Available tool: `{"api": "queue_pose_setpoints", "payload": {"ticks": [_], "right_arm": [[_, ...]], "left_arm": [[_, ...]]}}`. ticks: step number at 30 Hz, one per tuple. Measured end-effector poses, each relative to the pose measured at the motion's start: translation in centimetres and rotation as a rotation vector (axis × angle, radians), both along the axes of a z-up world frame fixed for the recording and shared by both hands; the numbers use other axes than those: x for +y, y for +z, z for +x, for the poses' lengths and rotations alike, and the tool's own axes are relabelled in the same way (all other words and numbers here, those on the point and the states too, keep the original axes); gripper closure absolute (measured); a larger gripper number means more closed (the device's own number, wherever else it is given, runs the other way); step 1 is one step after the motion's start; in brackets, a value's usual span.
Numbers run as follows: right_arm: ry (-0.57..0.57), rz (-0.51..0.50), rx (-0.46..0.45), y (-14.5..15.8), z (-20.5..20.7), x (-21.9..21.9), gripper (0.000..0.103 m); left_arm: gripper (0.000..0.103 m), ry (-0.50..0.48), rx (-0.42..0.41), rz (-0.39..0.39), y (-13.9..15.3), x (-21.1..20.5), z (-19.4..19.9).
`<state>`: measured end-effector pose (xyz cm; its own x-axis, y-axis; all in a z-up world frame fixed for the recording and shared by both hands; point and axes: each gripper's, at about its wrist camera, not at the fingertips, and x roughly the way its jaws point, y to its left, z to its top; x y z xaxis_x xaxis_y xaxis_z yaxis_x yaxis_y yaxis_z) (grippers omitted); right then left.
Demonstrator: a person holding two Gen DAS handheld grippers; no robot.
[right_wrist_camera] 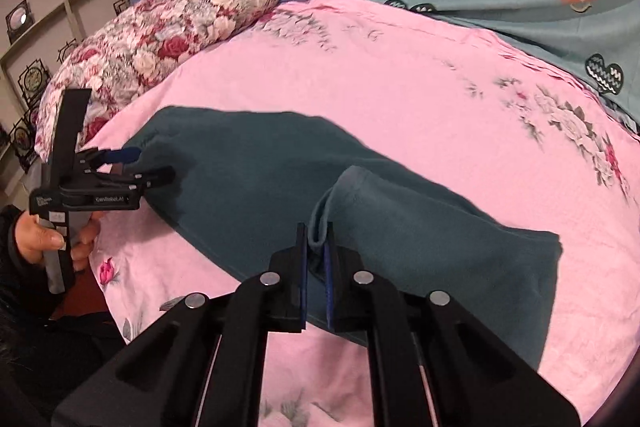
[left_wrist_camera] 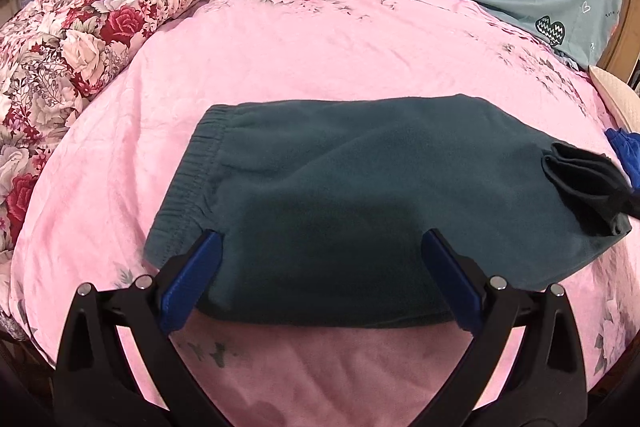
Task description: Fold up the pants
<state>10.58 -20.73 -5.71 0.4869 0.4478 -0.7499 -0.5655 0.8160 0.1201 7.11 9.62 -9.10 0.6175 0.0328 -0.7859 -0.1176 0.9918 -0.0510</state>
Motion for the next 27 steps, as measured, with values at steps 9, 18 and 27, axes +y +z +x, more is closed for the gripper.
{"api": "queue_pose_setpoints", "payload": {"ticks": [9,18,27], "right_arm": [[0.039,0.005,0.067,-1.3,-0.2,0.7,0.057],[-0.078,-0.168,0.061,-1.6,5.2,4.1,0.057],[-0.188,0.026,0.099,-1.5,7.1,1.3,0.098]], "left_arm": [[0.002,-0.016,0.005,-0.002,0.3,-0.4,0.0],[0.002,-0.026,0.009,-0.012,0.1,-1.0,0.0],[0.002,-0.023,0.001,-0.05,0.3,-0.4,0.0]]}}
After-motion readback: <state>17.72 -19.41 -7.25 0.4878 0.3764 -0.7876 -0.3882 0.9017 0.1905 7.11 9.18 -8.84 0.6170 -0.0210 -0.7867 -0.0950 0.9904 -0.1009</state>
